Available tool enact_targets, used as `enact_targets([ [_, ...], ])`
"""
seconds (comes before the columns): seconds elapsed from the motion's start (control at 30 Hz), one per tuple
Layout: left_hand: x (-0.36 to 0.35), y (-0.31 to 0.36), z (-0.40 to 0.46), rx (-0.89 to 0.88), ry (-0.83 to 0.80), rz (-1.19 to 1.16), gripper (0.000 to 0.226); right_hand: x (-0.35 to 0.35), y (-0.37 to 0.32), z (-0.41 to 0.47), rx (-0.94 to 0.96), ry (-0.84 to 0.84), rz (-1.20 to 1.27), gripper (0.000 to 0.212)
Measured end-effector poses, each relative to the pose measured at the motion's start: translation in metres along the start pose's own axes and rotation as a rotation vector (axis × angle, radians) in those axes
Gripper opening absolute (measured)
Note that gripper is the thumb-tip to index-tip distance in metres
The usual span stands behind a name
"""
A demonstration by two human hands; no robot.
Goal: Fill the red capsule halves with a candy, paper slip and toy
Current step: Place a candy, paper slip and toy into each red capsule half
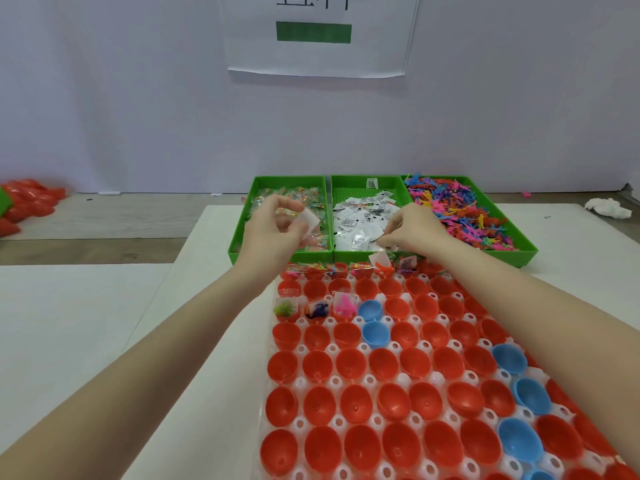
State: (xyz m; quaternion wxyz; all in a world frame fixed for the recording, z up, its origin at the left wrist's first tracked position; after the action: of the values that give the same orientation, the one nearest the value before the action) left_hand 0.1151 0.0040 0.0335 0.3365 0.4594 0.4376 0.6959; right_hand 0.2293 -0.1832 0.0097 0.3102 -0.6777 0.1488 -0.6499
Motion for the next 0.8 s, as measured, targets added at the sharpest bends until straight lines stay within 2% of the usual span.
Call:
enact_targets([
  [0.07, 0.007, -0.011, 0.012, 0.045, 0.043, 0.104, 0.018, 0.002, 0.0, 0.001, -0.008, 0.014, 0.021, 0.007],
  [0.17, 0.011, -0.03, 0.029, 0.092, 0.016, 0.247, 0.008, 0.01, 0.003, 0.0, -0.026, 0.064, 0.128, 0.016],
  [0.27, 0.009, -0.047, 0.039, 0.066, -0.007, 0.538, 0.026, 0.021, 0.008, -0.003, -0.049, 0.162, 0.243, 0.023],
  [0.37, 0.006, -0.054, 0.043, -0.002, 0.034, 0.884, 0.028, 0.029, 0.011, -0.005, -0.058, 0.225, 0.32, 0.009],
  [0.43, 0.0, -0.055, 0.044, -0.063, 0.021, 1.012, 0.028, 0.03, 0.011, -0.007, -0.073, 0.211, 0.344, 0.015],
  [0.53, -0.012, -0.058, 0.047, -0.017, -0.088, 1.138, 0.043, 0.029, 0.011, -0.009, -0.076, 0.18, 0.374, 0.028],
  [0.63, -0.016, -0.06, 0.052, 0.108, -0.189, 1.201, 0.055, 0.03, 0.01, -0.012, -0.039, 0.208, 0.41, 0.024],
  [0.8, -0.011, -0.056, 0.055, 0.185, -0.085, 1.104, 0.048, 0.043, 0.009, -0.015, 0.004, 0.392, 0.407, 0.015],
])
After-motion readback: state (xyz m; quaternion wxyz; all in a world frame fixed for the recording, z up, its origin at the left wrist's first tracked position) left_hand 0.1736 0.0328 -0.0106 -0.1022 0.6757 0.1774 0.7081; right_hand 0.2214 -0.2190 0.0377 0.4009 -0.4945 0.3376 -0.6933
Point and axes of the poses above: each hand's wrist, its own z-axis towards the middle knuckle, its own x-axis out of the back of the hand, y = z × x, the point moved 6 cm from there along z, towards the middle knuckle, and after that the axes turned 10 degrees about z, right-handed, at the moved point
